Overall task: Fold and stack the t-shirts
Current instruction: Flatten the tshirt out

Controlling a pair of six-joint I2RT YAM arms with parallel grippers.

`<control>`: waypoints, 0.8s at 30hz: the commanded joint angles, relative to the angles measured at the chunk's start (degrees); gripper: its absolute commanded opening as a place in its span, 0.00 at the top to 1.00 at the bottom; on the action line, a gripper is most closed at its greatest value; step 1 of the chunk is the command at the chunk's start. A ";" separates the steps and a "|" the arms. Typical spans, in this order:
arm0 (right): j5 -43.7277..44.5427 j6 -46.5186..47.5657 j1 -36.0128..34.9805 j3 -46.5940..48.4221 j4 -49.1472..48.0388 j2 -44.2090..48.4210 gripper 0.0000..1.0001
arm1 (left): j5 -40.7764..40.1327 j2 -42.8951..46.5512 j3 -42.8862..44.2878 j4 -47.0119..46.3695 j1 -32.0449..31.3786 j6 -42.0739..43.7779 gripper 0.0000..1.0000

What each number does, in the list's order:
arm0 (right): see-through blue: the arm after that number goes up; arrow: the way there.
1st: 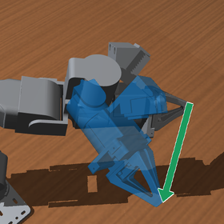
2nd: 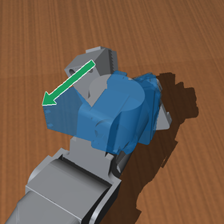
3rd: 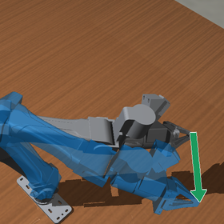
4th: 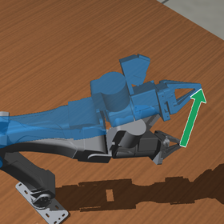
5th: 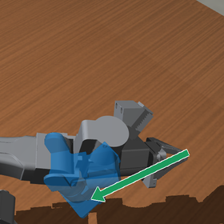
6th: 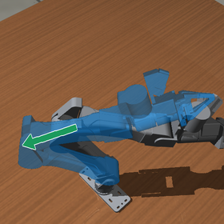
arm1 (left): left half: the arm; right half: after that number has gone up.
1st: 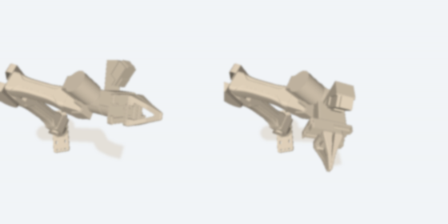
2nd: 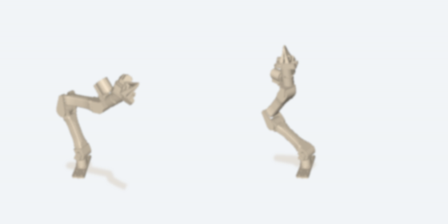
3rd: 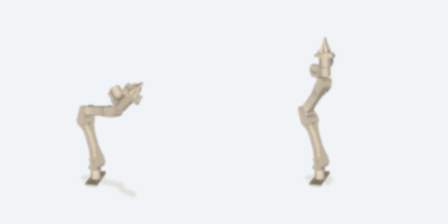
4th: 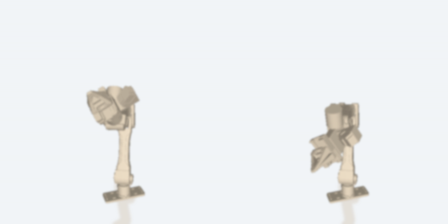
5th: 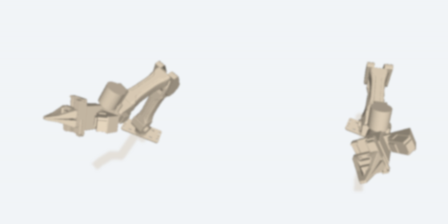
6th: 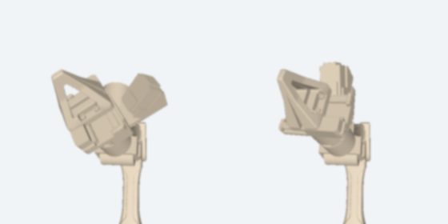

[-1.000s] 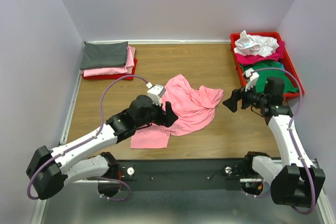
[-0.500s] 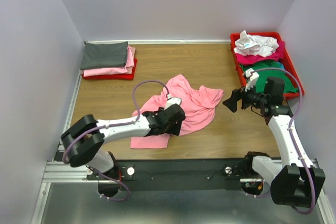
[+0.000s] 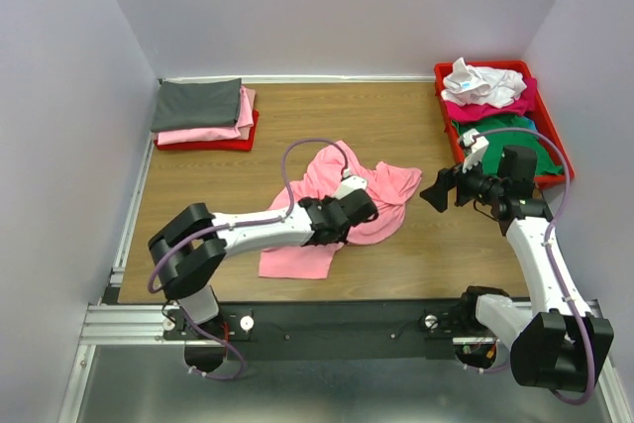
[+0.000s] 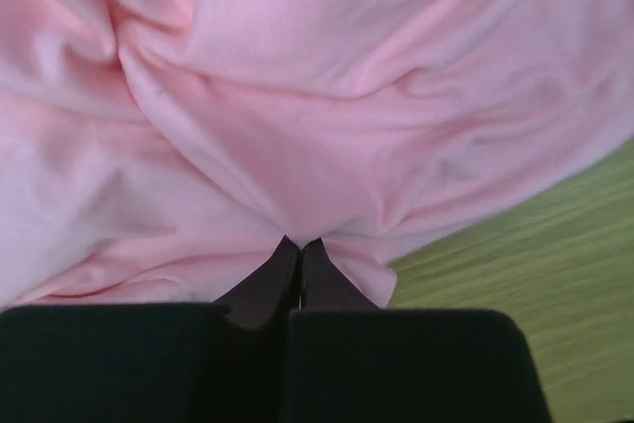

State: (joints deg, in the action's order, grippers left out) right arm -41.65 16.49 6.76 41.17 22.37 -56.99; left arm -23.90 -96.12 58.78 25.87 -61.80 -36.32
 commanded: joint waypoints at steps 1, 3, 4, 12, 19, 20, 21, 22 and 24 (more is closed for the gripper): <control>0.68 -0.32 0.27 0.93 -0.66 0.39 0.00 | -5.72 9.70 15.60 5.42 -1.66 8.61 1.00; 1.56 -0.32 0.27 1.02 -0.75 0.56 0.00 | -4.76 12.61 21.69 4.64 -1.57 13.53 1.00; 2.09 -0.41 0.27 1.11 -0.75 0.74 0.00 | -3.79 14.88 24.68 3.67 -1.66 15.99 1.00; 6.93 -1.02 0.71 1.55 -1.10 1.36 0.00 | 7.80 10.17 61.59 7.35 -1.30 28.14 1.00; 0.97 -0.50 1.06 1.11 -0.75 3.81 0.00 | 17.65 6.37 73.59 5.43 -1.13 27.62 1.00; -2.09 0.03 1.06 0.93 -0.58 4.69 0.00 | 18.44 7.08 70.45 3.42 -0.87 27.53 1.00; -3.69 0.47 1.06 0.93 0.30 5.22 0.00 | 18.54 7.95 68.15 2.44 -0.60 27.35 1.00; -5.27 1.08 1.06 0.93 0.83 5.57 0.00 | 18.54 9.79 65.78 1.30 -0.17 26.83 1.00; -8.61 2.66 1.15 1.19 2.40 6.19 0.00 | 19.59 11.73 58.40 -1.60 1.50 25.77 1.00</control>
State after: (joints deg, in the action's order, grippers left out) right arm -42.41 16.64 7.55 41.19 22.50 -52.53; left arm -8.84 -86.56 124.97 27.31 -62.43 -10.09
